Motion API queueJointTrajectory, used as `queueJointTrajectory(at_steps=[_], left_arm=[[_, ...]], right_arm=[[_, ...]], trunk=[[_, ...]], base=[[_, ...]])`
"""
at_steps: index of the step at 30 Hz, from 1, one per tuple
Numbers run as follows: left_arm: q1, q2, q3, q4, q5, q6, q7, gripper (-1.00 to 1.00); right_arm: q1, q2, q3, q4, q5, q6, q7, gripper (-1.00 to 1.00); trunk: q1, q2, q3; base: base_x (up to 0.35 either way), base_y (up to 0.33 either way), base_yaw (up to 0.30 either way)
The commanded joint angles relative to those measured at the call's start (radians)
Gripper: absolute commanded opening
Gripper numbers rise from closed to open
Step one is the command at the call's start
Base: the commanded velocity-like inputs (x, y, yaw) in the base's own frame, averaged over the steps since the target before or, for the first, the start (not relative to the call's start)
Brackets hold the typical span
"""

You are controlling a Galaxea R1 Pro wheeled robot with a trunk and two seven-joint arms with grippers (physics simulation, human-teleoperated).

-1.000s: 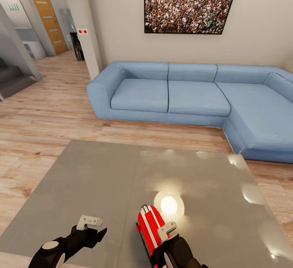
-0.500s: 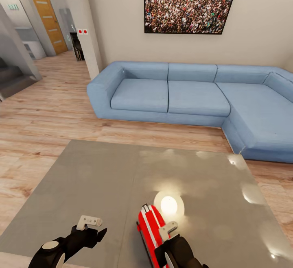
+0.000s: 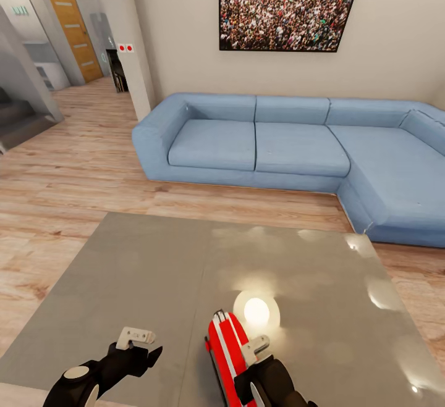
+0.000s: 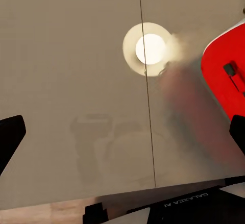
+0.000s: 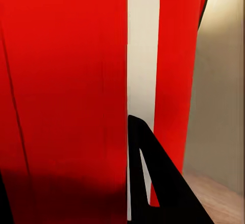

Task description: Turn on the radio receiver that's on the table in the living room.

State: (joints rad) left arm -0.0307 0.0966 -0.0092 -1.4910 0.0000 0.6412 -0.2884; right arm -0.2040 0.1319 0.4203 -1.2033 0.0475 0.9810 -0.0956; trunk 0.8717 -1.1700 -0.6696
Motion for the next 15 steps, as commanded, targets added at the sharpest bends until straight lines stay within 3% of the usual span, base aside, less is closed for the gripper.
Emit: queueJointTrajectory(at_steps=[1,5,6,9,15], left_arm=[[0.000,0.000,0.000,0.000,0.000,0.000,0.000,1.00],[0.000,0.000,0.000,0.000,0.000,-0.001,0.000,1.00],[0.000,0.000,0.000,0.000,0.000,-0.001,0.000,1.00],[0.000,0.000,0.000,0.000,0.000,-0.001,0.000,1.00],[0.000,0.000,0.000,0.000,0.000,0.000,0.000,1.00]], right_arm=[[0.000,0.000,0.000,-0.007,0.002,0.000,0.000,-1.00],[0.000,-0.003,0.002,-0.073,0.003,0.002,-0.005,-1.00],[0.001,-0.026,0.011,-0.300,0.005,0.066,-0.009,-1.00],[0.001,-0.043,0.013,-0.325,0.005,0.066,-0.009,-1.00],[0.001,-0.050,0.015,-0.346,0.005,0.066,-0.009,-1.00]], trunk=[[0.000,0.000,0.000],[0.000,0.000,0.000],[0.000,0.000,0.000],[0.000,0.000,0.000],[0.000,0.000,0.000]], base=[[0.000,0.000,0.000],[0.000,0.000,0.000],[0.000,0.000,0.000],[0.000,0.000,0.000],[0.000,0.000,0.000]])
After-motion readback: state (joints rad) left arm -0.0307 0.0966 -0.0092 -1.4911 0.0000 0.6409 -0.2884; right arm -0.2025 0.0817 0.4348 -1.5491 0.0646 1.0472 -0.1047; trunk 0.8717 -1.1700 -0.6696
